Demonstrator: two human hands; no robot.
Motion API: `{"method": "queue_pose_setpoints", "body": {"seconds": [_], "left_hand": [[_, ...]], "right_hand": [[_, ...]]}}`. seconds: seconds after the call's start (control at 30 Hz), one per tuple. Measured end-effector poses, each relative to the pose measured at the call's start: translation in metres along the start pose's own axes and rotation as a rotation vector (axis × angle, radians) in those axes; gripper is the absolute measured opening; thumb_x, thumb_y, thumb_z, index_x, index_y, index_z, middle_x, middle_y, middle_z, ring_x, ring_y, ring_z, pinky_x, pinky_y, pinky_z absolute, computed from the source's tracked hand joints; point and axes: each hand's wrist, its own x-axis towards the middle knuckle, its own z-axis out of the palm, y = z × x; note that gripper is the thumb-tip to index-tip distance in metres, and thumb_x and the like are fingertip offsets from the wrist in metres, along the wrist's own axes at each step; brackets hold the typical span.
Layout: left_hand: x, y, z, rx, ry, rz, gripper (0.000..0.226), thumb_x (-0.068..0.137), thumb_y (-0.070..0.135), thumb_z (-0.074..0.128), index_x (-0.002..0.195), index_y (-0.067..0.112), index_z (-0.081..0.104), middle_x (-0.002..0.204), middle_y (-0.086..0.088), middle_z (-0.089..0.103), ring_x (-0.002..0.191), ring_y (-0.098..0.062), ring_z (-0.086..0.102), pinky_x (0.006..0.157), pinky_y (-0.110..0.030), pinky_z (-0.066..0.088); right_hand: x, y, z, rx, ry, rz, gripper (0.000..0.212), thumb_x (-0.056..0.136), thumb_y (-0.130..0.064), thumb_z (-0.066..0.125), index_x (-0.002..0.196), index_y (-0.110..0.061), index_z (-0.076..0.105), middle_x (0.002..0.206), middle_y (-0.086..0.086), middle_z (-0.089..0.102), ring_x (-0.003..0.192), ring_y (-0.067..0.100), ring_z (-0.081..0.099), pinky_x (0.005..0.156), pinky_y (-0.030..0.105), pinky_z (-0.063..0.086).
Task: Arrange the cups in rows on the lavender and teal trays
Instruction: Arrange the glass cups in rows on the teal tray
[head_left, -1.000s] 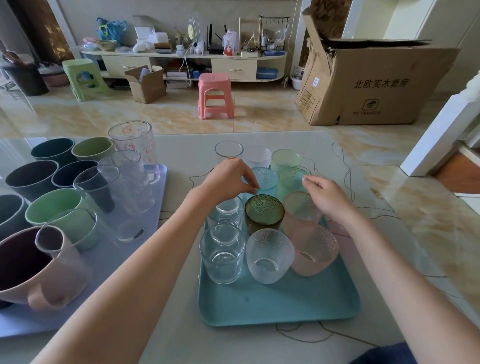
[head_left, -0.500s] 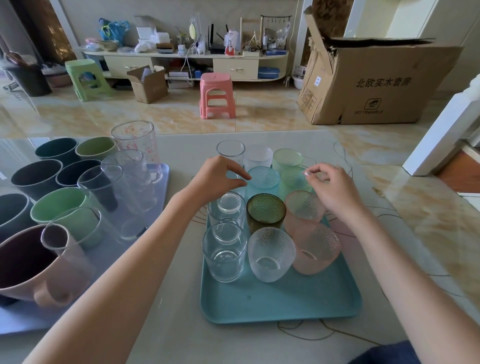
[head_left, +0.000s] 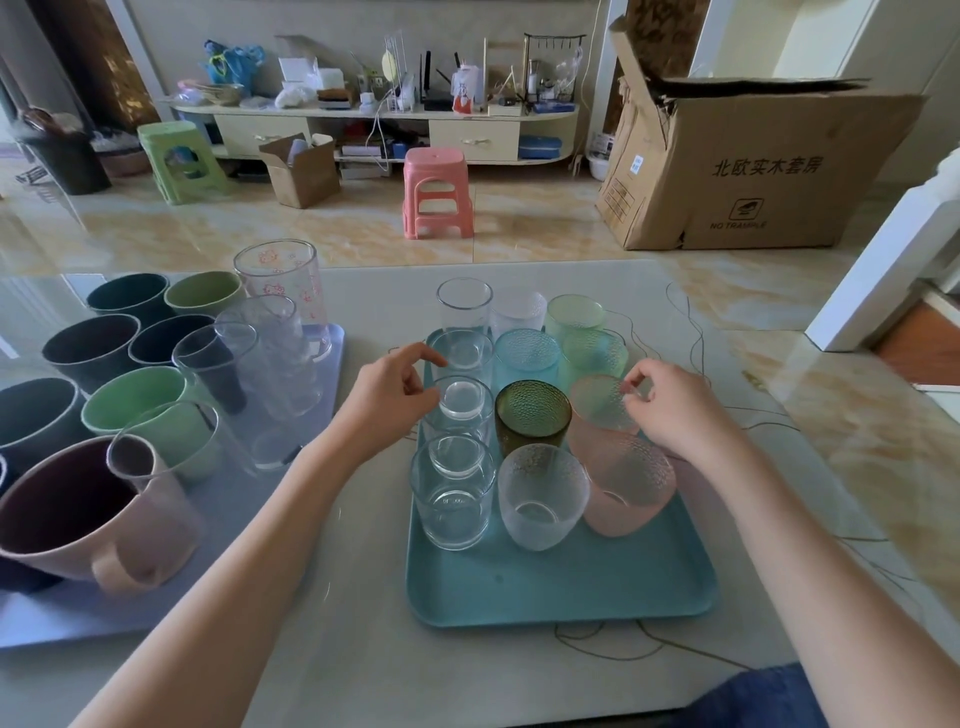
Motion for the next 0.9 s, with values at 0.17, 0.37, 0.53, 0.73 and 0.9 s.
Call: {"method": "queue_pose_setpoints", "body": {"seconds": [0.17, 0.37, 0.53, 0.73, 0.9], "left_hand": [[-0.004, 0.003, -0.005, -0.035, -0.026, -0.013, 0.035, 0.079, 0.000, 0.059, 0.107, 0.022, 0.064, 0.066, -0.010, 0.053, 0.053, -0.014, 0.047, 0.047, -0.026, 0.053], [-0.005, 0.003, -0.005, -0.094, -0.033, -0.025, 0.039, 0.080, -0.001, 0.059, 0.112, 0.021, 0.064, 0.065, -0.009, 0.051, 0.051, -0.012, 0.047, 0.043, -0.013, 0.046], [-0.012, -0.001, -0.005, -0.185, 0.004, -0.038, 0.025, 0.087, 0.017, 0.062, 0.109, 0.027, 0.055, 0.063, -0.009, 0.047, 0.049, -0.014, 0.043, 0.042, -0.017, 0.044], [-0.025, -0.006, -0.015, -0.295, -0.105, -0.163, 0.031, 0.072, 0.037, 0.065, 0.061, 0.018, 0.042, 0.052, 0.003, 0.037, 0.047, -0.014, 0.032, 0.043, -0.022, 0.028], [-0.030, -0.002, -0.016, -0.223, -0.335, -0.168, 0.046, 0.079, 0.030, 0.073, 0.061, 0.020, 0.032, 0.051, 0.005, 0.033, 0.046, -0.013, 0.032, 0.043, -0.022, 0.026]], "right_hand": [[0.001, -0.002, 0.001, 0.027, 0.015, 0.010, 0.008, 0.091, -0.016, 0.052, 0.092, -0.015, 0.060, 0.051, -0.001, 0.048, 0.046, 0.017, 0.041, 0.046, 0.026, 0.028], [-0.001, -0.004, -0.002, 0.017, -0.064, 0.038, 0.012, 0.093, -0.025, 0.050, 0.096, -0.016, 0.058, 0.061, 0.002, 0.057, 0.050, 0.017, 0.046, 0.048, 0.025, 0.031], [-0.006, 0.001, -0.025, -0.112, -0.047, 0.124, 0.032, 0.090, -0.046, 0.050, 0.087, -0.014, 0.053, 0.076, 0.000, 0.059, 0.063, 0.018, 0.052, 0.057, 0.028, 0.037], [-0.026, -0.010, -0.047, -0.167, -0.481, 0.285, 0.046, 0.085, -0.050, 0.059, 0.070, -0.007, 0.057, 0.058, 0.007, 0.053, 0.046, 0.019, 0.046, 0.050, 0.022, 0.037], [-0.032, -0.013, -0.044, -0.299, -0.660, 0.238, 0.034, 0.089, -0.042, 0.058, 0.071, -0.014, 0.057, 0.057, 0.003, 0.053, 0.044, 0.013, 0.046, 0.044, 0.017, 0.033]]}}
